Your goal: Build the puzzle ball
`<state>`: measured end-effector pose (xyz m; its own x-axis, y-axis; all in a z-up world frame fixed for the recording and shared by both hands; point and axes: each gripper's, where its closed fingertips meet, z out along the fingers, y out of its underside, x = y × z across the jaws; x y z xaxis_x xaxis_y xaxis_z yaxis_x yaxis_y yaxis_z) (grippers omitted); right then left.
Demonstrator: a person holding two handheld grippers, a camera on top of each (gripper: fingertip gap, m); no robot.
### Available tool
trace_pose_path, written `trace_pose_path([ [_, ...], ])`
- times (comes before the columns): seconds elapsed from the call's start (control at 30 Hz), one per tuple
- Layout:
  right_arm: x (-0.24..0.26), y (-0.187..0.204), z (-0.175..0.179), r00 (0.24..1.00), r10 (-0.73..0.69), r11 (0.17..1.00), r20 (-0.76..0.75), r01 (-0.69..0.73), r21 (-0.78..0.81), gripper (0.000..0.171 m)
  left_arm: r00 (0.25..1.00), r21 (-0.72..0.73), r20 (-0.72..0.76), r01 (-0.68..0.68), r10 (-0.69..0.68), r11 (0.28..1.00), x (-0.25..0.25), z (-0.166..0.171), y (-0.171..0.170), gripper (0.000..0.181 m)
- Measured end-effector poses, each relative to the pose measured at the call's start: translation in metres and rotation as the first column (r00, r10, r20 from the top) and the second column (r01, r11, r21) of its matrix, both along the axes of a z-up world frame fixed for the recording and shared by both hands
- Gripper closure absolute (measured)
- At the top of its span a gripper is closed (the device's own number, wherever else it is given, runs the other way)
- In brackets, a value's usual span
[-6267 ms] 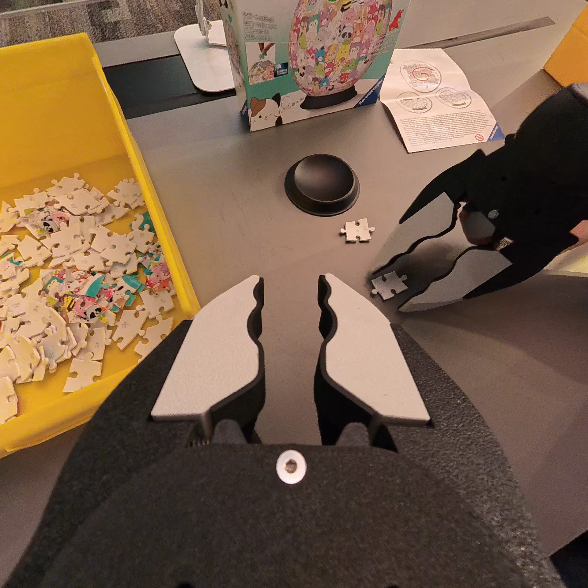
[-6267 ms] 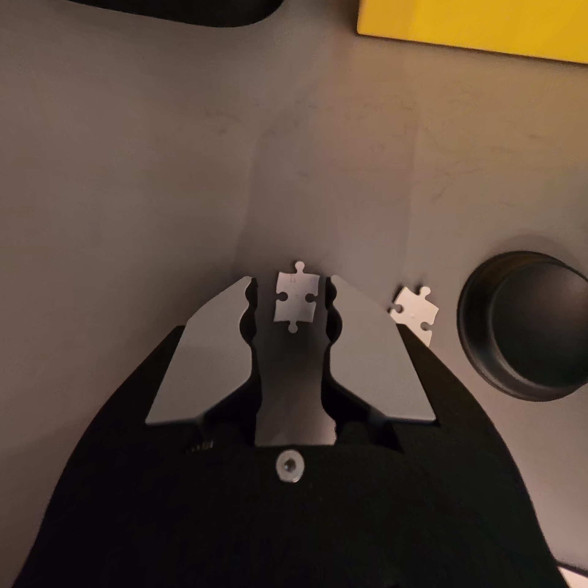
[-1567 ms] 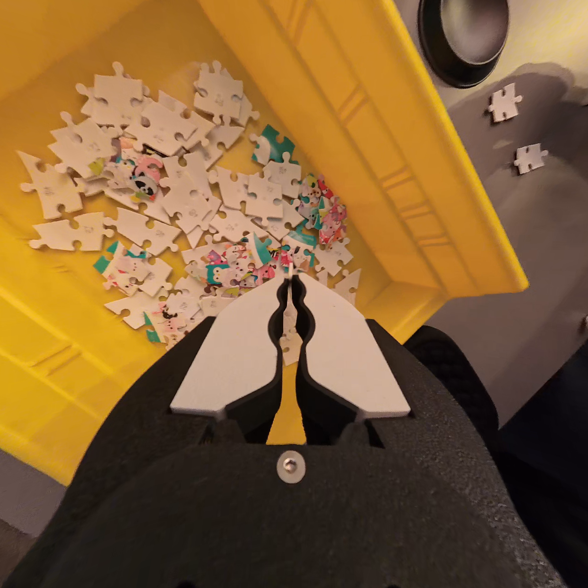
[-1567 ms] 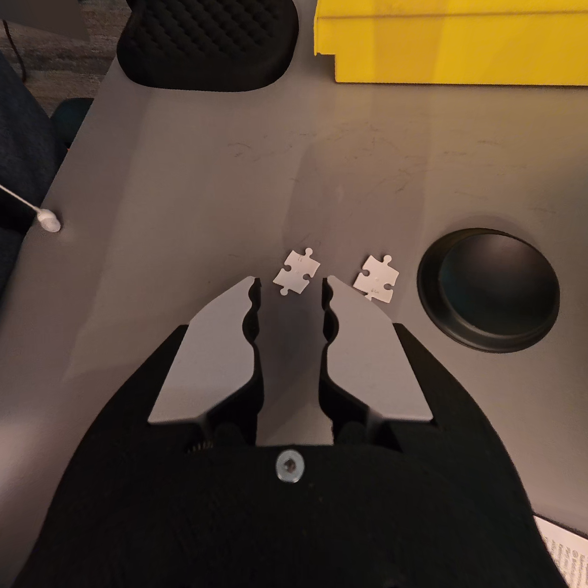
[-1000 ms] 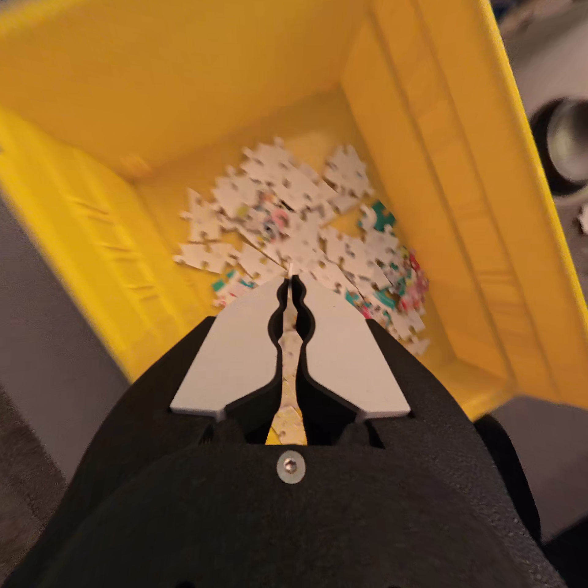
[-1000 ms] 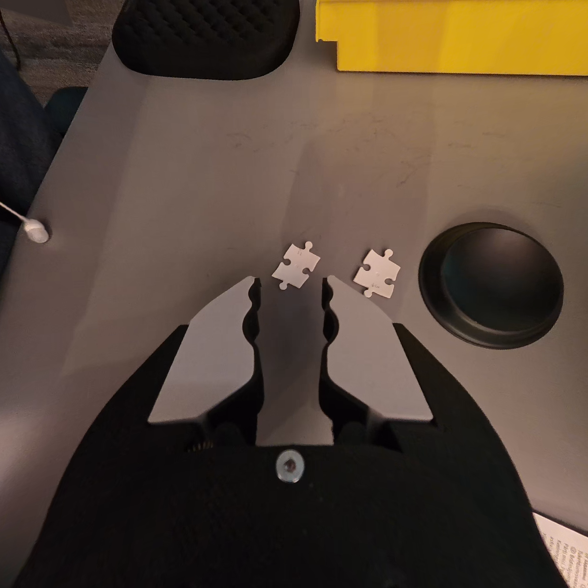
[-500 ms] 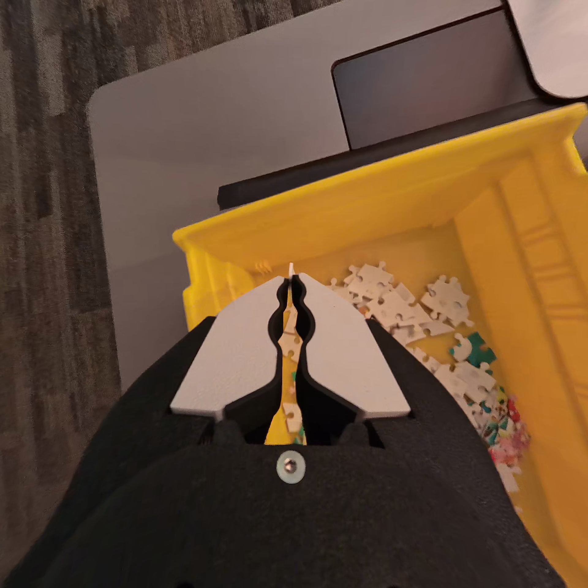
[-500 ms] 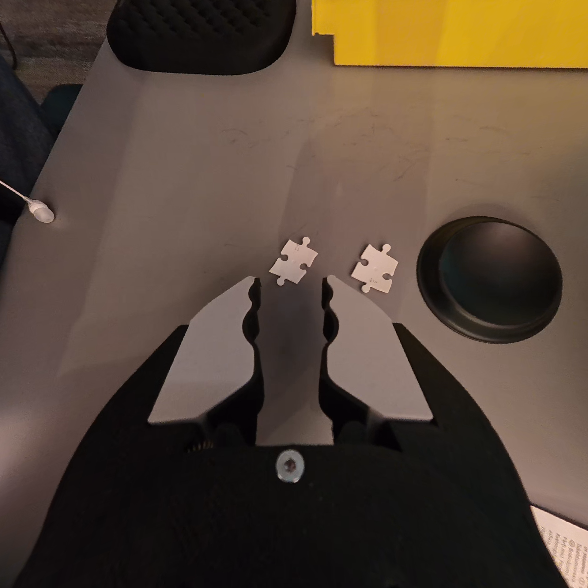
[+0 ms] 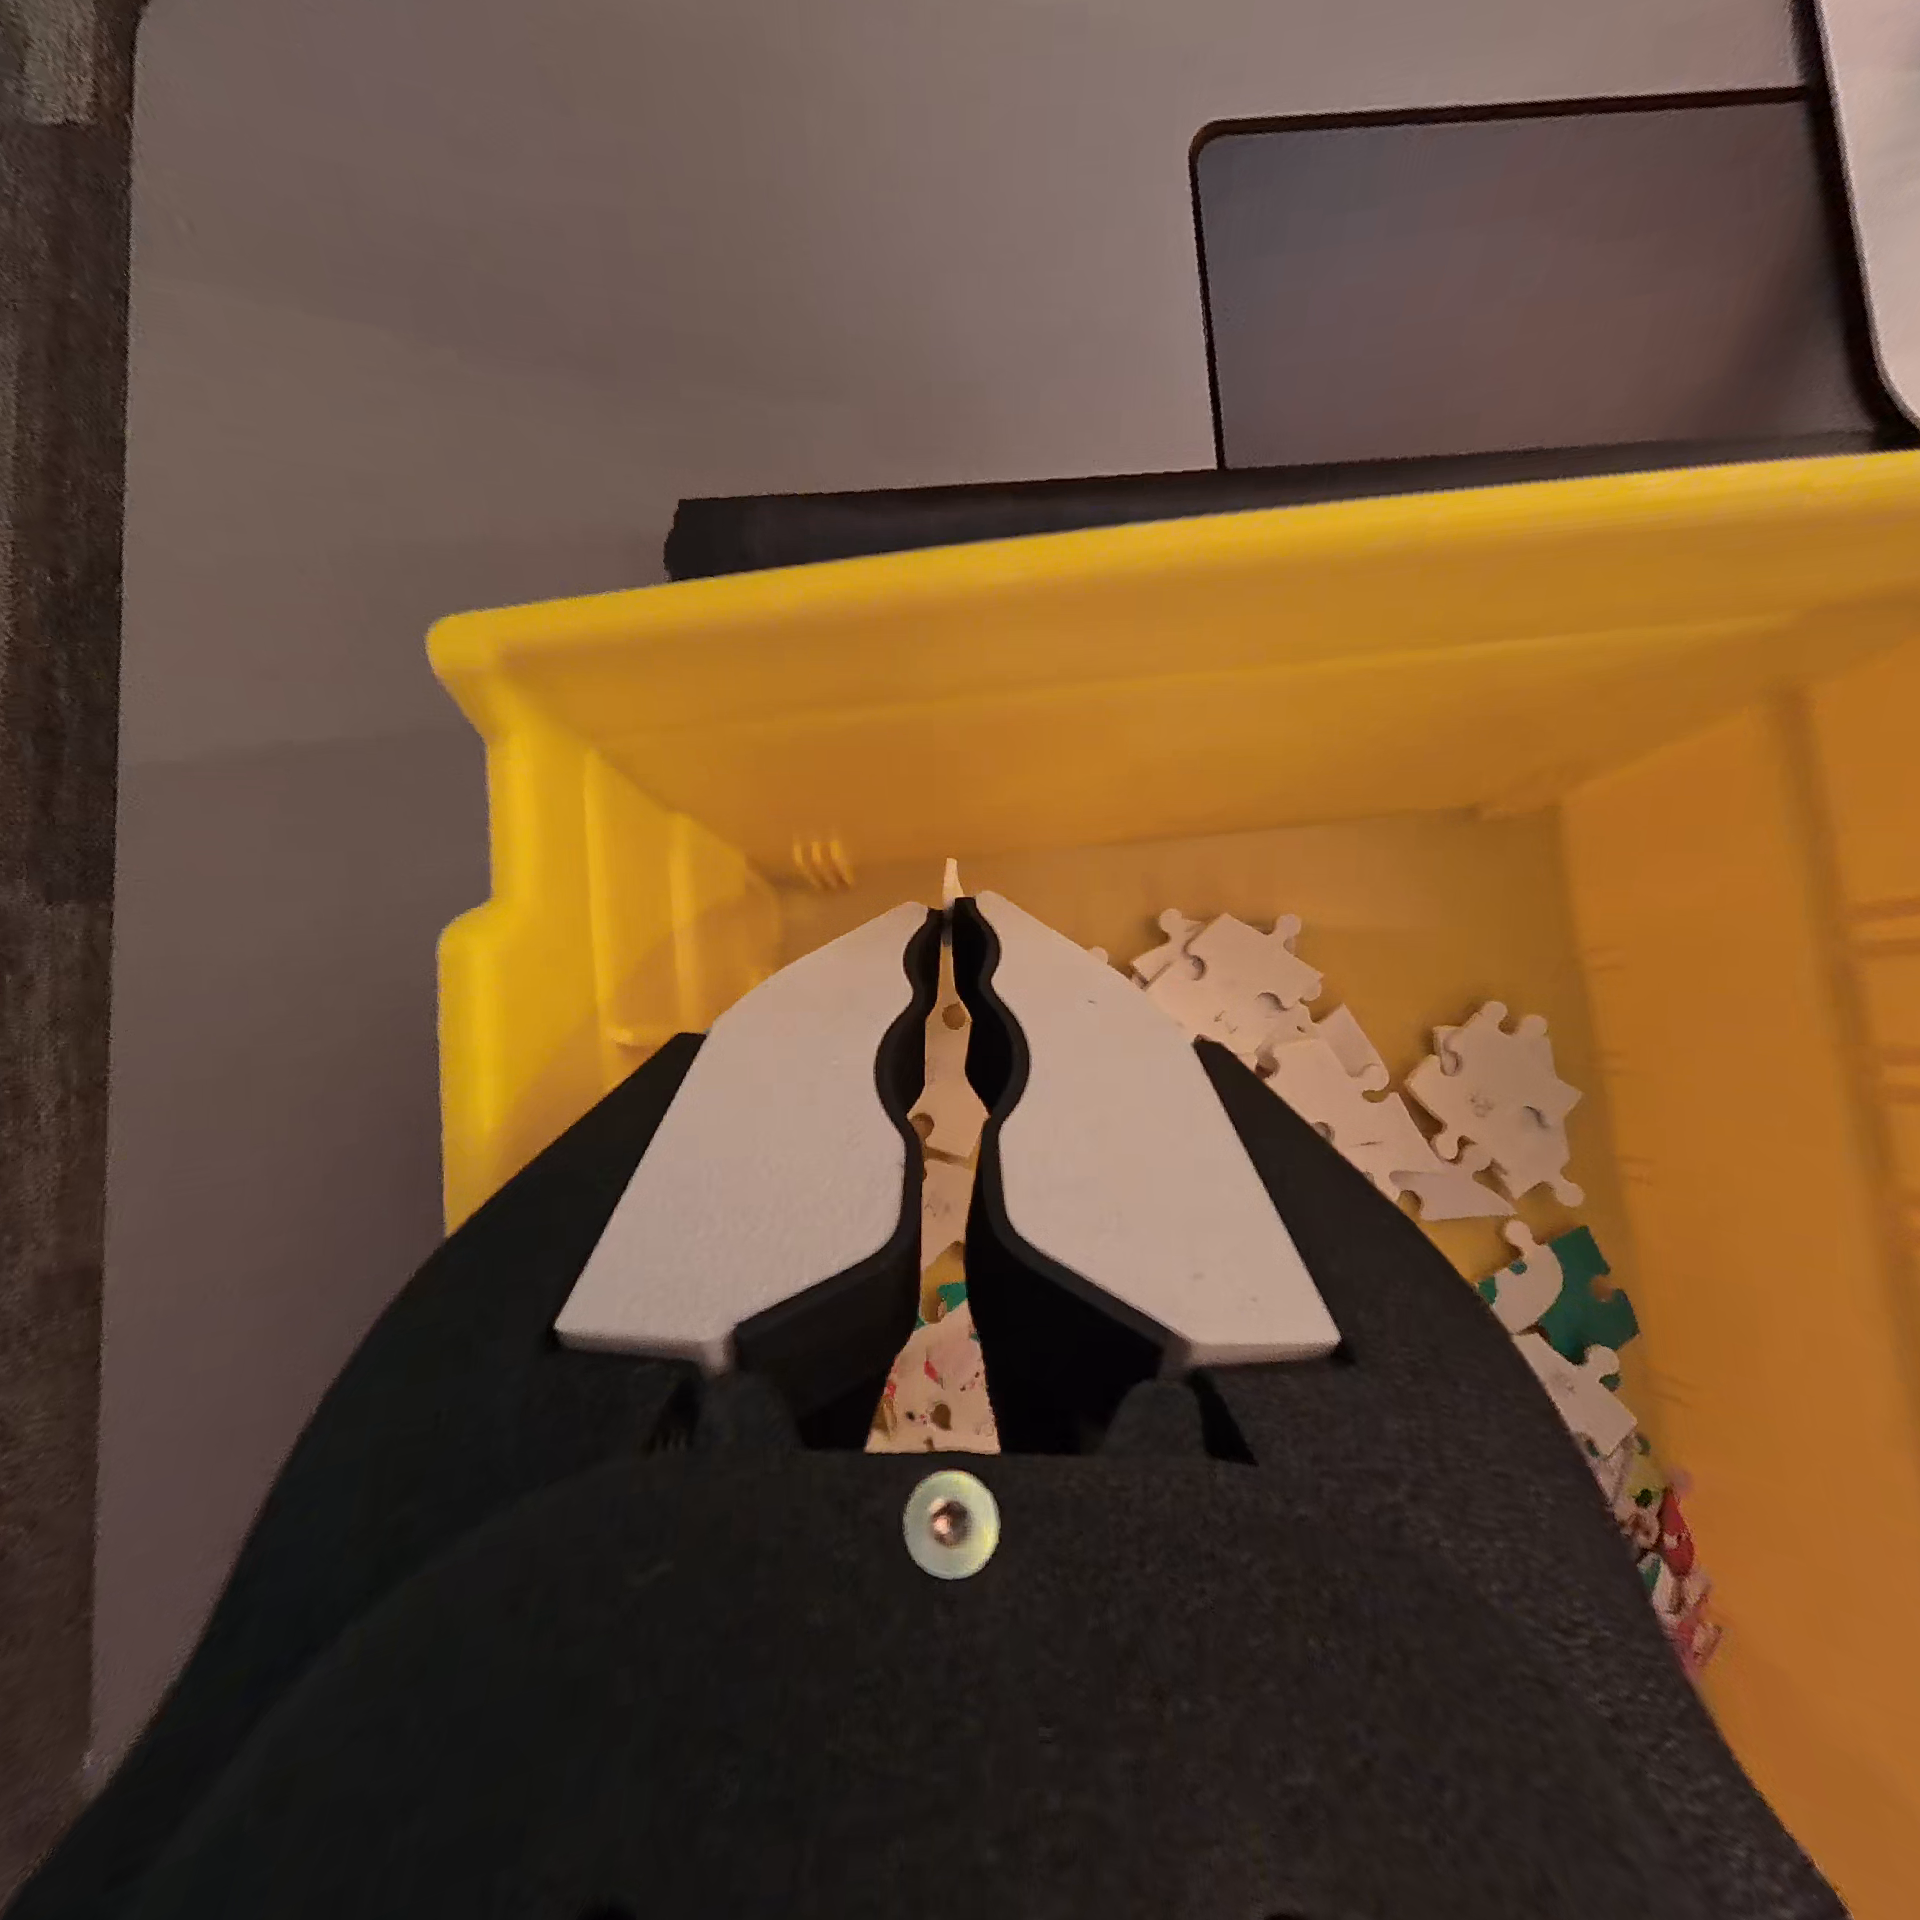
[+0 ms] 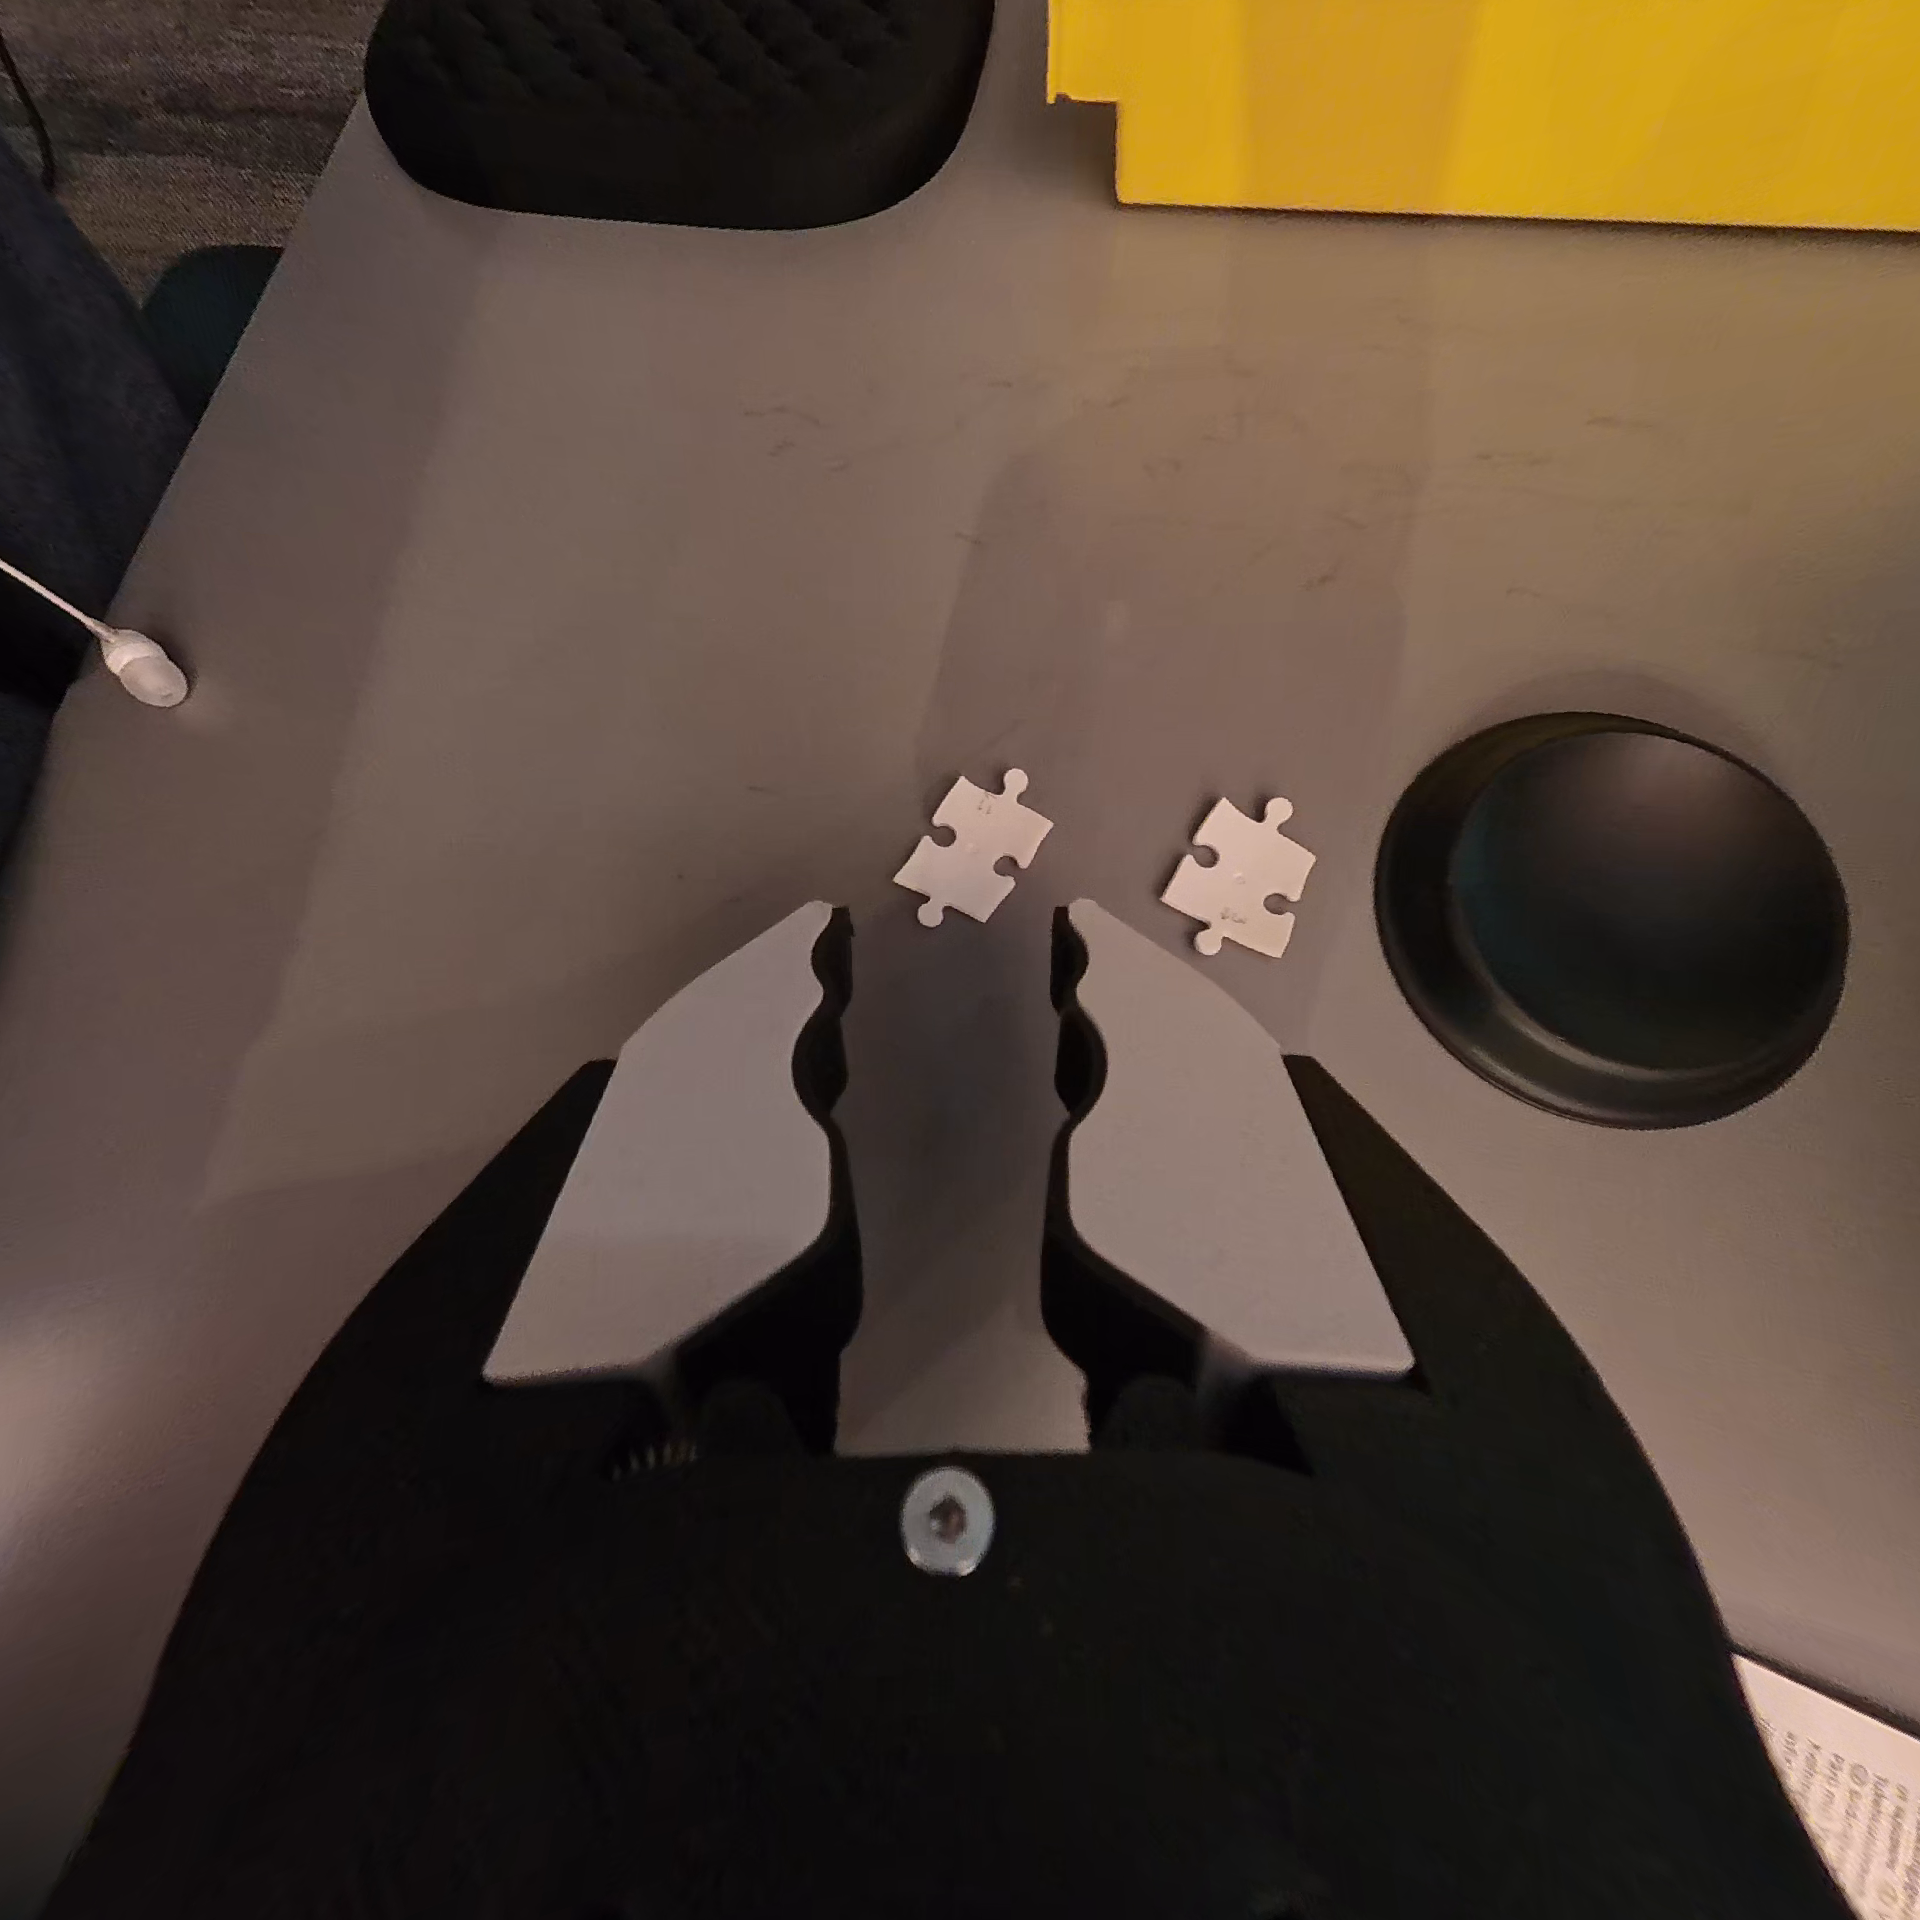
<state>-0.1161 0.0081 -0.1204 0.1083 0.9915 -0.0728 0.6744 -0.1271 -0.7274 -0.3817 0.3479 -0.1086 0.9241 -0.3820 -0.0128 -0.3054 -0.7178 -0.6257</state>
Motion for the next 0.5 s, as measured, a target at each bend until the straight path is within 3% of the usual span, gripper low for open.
trace_pose_path([
  [0.17,-0.001,-0.001,-0.001,1.0,0.007,1.0,0.007,-0.007,0.001,0.133,1.0,-0.015,0.003,-0.022,0.022,1.0,-0.002,-0.005,0.0,0.179],
  [0.4,-0.002,-0.003,-0.002,1.0,0.016,1.0,0.013,-0.016,0.0,0.133,0.995,-0.014,-0.103,-0.008,0.007,1.0,-0.004,-0.012,-0.002,0.176],
  [0.5,-0.002,-0.005,-0.002,1.0,0.021,1.0,0.012,-0.021,-0.003,0.133,0.991,-0.006,-0.133,0.006,-0.007,1.0,-0.003,-0.01,-0.008,0.166],
])
